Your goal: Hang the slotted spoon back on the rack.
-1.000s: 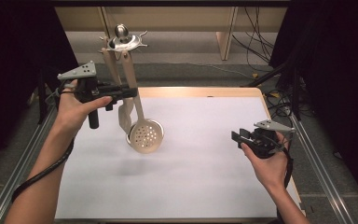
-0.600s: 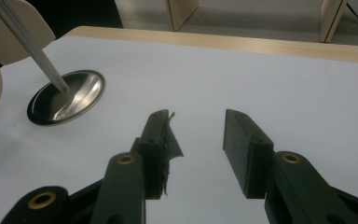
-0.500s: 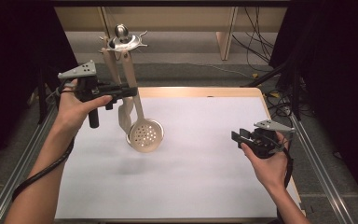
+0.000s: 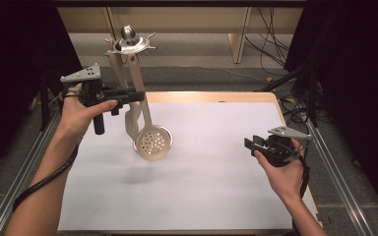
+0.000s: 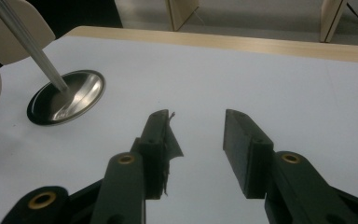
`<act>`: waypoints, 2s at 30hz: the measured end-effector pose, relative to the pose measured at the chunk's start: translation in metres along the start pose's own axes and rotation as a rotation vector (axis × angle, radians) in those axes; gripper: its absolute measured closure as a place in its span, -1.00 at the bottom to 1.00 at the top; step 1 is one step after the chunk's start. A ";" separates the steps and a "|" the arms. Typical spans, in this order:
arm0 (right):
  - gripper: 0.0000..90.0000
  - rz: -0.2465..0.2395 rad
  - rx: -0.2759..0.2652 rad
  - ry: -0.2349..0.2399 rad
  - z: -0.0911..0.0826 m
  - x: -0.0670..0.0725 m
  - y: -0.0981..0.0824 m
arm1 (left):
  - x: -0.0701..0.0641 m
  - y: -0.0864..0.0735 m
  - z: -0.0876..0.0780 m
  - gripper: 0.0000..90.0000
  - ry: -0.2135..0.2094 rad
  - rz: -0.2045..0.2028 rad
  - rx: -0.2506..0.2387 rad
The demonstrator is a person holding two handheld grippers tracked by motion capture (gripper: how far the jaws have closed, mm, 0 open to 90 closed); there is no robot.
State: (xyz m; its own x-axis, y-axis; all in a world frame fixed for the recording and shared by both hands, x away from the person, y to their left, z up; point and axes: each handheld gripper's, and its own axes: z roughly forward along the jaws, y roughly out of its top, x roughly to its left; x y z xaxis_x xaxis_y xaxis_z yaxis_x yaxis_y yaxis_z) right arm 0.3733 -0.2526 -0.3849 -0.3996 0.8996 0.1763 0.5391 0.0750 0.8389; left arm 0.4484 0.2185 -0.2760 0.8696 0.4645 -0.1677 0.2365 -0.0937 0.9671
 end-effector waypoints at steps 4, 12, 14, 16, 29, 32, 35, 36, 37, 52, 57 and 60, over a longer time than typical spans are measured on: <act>0.37 0.013 0.001 0.005 0.000 0.001 -0.001 | 0.002 -0.001 0.000 0.69 0.000 -0.009 -0.009; 0.37 0.012 0.000 -0.002 0.001 0.001 -0.001 | 0.006 -0.004 -0.002 0.67 0.003 -0.037 -0.027; 0.37 0.012 -0.001 0.001 0.001 0.001 -0.001 | 0.006 -0.004 -0.002 0.67 0.004 -0.040 -0.030; 0.37 0.016 0.008 0.006 0.002 0.001 -0.001 | 0.007 -0.004 -0.003 0.66 0.006 -0.046 -0.032; 0.37 0.015 0.001 0.001 0.001 0.001 -0.001 | 0.011 -0.006 -0.003 0.62 0.024 -0.085 -0.049; 0.37 -0.019 -0.001 -0.008 0.000 -0.002 -0.001 | 0.011 -0.007 -0.003 0.61 0.028 -0.090 -0.051; 0.37 -0.022 -0.002 -0.011 0.000 -0.002 -0.001 | 0.010 -0.008 -0.002 0.60 0.035 -0.101 -0.056; 0.37 -0.022 -0.002 -0.008 0.000 -0.002 -0.001 | 0.010 -0.008 -0.002 0.60 0.036 -0.109 -0.058; 0.37 -0.022 -0.002 -0.008 0.000 -0.002 -0.001 | 0.010 -0.008 -0.002 0.59 0.036 -0.109 -0.058; 0.37 -0.011 0.004 0.002 0.002 -0.001 -0.002 | 0.005 -0.008 -0.001 0.57 0.113 -0.080 -0.052; 0.37 -0.016 0.000 0.006 0.001 -0.002 -0.002 | 0.000 -0.009 0.001 0.54 0.163 -0.041 -0.028; 0.37 -0.027 -0.002 -0.013 0.001 -0.002 -0.002 | -0.003 -0.009 0.001 0.48 0.193 -0.012 -0.026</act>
State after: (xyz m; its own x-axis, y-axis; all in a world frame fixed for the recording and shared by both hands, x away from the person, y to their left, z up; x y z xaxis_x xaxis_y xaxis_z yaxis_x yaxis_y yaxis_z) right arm 0.3738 -0.2547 -0.3871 -0.4042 0.9028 0.1470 0.5271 0.0985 0.8441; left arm 0.4440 0.2167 -0.2845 0.7667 0.6261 -0.1422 0.2330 -0.0650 0.9703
